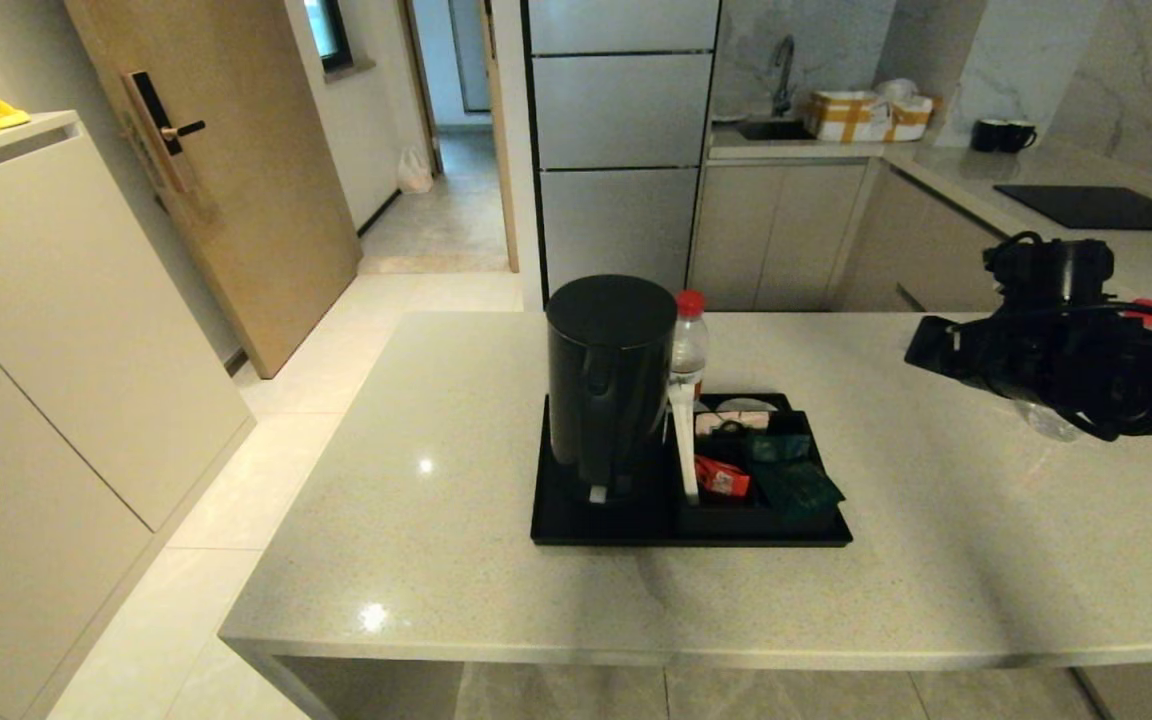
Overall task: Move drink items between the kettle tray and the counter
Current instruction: Pick up the kettle
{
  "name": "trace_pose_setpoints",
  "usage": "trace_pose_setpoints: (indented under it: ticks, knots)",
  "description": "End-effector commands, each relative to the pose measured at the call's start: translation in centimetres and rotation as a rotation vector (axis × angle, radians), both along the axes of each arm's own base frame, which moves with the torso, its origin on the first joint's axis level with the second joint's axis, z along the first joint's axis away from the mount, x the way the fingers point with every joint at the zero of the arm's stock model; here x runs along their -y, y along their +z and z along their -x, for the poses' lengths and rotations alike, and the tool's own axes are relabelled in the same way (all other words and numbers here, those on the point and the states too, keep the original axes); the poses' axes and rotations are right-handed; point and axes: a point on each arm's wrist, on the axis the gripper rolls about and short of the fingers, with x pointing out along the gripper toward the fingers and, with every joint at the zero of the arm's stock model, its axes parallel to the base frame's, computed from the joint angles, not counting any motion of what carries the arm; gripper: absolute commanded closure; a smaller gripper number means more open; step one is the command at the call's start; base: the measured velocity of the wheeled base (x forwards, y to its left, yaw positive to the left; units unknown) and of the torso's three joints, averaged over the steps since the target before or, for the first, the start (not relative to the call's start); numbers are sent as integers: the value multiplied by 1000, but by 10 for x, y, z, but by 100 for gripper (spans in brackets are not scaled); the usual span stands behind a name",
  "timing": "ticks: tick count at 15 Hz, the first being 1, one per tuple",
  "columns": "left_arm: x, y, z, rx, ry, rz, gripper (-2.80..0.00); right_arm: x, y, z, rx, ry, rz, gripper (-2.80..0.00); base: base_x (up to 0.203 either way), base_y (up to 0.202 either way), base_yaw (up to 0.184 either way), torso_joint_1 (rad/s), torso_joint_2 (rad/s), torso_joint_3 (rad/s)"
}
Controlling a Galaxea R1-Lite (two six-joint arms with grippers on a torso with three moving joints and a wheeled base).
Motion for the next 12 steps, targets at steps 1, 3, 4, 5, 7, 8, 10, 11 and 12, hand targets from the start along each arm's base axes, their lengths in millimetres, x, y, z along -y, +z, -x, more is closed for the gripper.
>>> trace_pose_setpoints:
  ticks: [1, 3, 4, 5, 7, 8, 10, 11, 12]
  knots:
    - [0, 0, 0, -2, 0, 0, 0, -13, 35, 29, 44, 108, -70, 0, 0, 0, 0, 0, 0, 0]
    - [0, 0, 0, -1, 0, 0, 0, -19, 46, 38, 60, 140, -92, 0, 0, 0, 0, 0, 0, 0]
    - [0, 0, 0, -1, 0, 0, 0, -21, 50, 42, 70, 148, -93, 0, 0, 0, 0, 0, 0, 0]
    - [0, 0, 0, -2, 0, 0, 0, -24, 51, 46, 72, 155, -92, 0, 0, 0, 0, 0, 0, 0]
    - [0, 0, 0, -2, 0, 0, 0, -27, 59, 52, 91, 163, -86, 0, 0, 0, 0, 0, 0, 0]
    - [0, 0, 0, -2, 0, 0, 0, -29, 67, 58, 109, 169, -82, 0, 0, 0, 0, 0, 0, 0]
    - [0, 0, 0, -1, 0, 0, 0, -31, 85, 79, 155, 145, -57, 0, 0, 0, 0, 0, 0, 0]
    - [0, 0, 0, -1, 0, 0, 0, -32, 92, 94, 177, 125, -44, 0, 0, 0, 0, 0, 0, 0]
    - [0, 0, 0, -1, 0, 0, 0, -33, 94, 108, 178, 97, -23, 0, 0, 0, 0, 0, 0, 0]
